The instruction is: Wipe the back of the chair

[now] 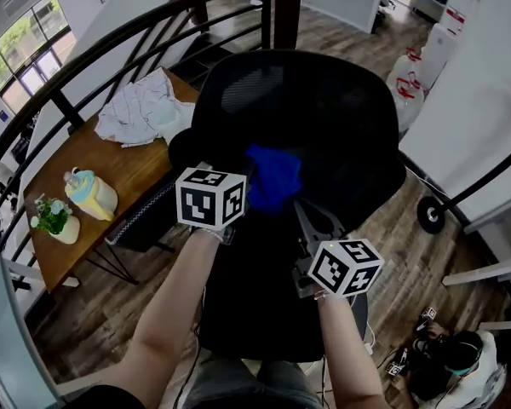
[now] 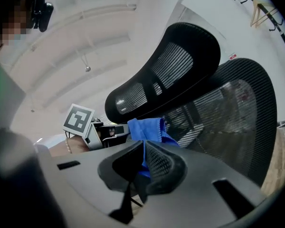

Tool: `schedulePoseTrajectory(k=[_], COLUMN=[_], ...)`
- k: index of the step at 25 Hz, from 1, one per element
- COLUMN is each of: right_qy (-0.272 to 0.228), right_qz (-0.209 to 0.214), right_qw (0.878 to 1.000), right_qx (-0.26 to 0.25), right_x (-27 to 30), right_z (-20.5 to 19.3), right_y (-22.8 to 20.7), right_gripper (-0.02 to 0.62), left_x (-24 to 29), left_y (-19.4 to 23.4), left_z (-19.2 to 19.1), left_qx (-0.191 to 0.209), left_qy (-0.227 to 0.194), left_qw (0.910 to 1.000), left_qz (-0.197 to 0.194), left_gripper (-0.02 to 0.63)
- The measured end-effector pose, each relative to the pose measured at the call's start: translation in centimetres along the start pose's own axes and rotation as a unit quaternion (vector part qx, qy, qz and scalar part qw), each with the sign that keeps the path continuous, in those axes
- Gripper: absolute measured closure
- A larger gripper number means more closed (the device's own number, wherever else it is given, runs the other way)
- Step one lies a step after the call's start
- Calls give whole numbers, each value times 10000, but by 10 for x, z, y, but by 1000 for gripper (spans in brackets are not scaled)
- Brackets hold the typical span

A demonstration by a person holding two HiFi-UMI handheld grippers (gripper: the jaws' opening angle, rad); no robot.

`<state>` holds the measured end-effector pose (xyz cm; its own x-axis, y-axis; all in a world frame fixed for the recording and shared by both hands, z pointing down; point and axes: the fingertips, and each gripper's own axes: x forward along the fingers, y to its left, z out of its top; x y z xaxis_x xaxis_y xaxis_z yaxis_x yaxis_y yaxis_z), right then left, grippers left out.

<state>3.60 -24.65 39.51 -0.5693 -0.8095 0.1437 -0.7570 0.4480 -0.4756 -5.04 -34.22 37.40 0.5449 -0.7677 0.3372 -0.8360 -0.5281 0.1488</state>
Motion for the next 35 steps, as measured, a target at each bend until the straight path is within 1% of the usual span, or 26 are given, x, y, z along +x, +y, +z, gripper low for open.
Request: schedulePoseTrajectory(k=[6, 14, 18, 22, 25, 27, 31, 35], right_qy=[143, 384, 398, 459, 480, 457, 414, 289], right_qz=[308, 474, 467, 449, 429, 385, 238, 45], right_qw=[9993, 9981, 9981, 9978, 9978, 9981, 9988, 9995], right_qx=[139, 3, -13, -177, -185, -134, -136, -138], right_x=[20, 37, 39, 39, 34, 29, 17, 2], right_z=[-15, -32, -33, -35, -37, -37, -34, -26], right_y=[26, 46, 48, 51, 49, 45, 33, 19], right_gripper=[565, 565, 565, 565, 565, 565, 565, 565], left_x=[-31, -72, -84, -92, -95, -97, -98, -90], left_y=[46, 105, 122, 126, 122, 111, 85, 55], left_z=[-4, -12, -15, -20, -23, -25, -28, -28], left_qx=[-48, -266, -342, -407, -425, -349, -56, -36], left_qy=[-16, -68, -105, -145, -163, -177, -98, -120], left_qw=[9990, 9942, 9917, 9906, 9910, 9935, 9977, 9994], left_qz=[440, 1037, 1234, 1297, 1261, 1072, 664, 313], left_gripper=[568, 568, 568, 568, 568, 568, 568, 568])
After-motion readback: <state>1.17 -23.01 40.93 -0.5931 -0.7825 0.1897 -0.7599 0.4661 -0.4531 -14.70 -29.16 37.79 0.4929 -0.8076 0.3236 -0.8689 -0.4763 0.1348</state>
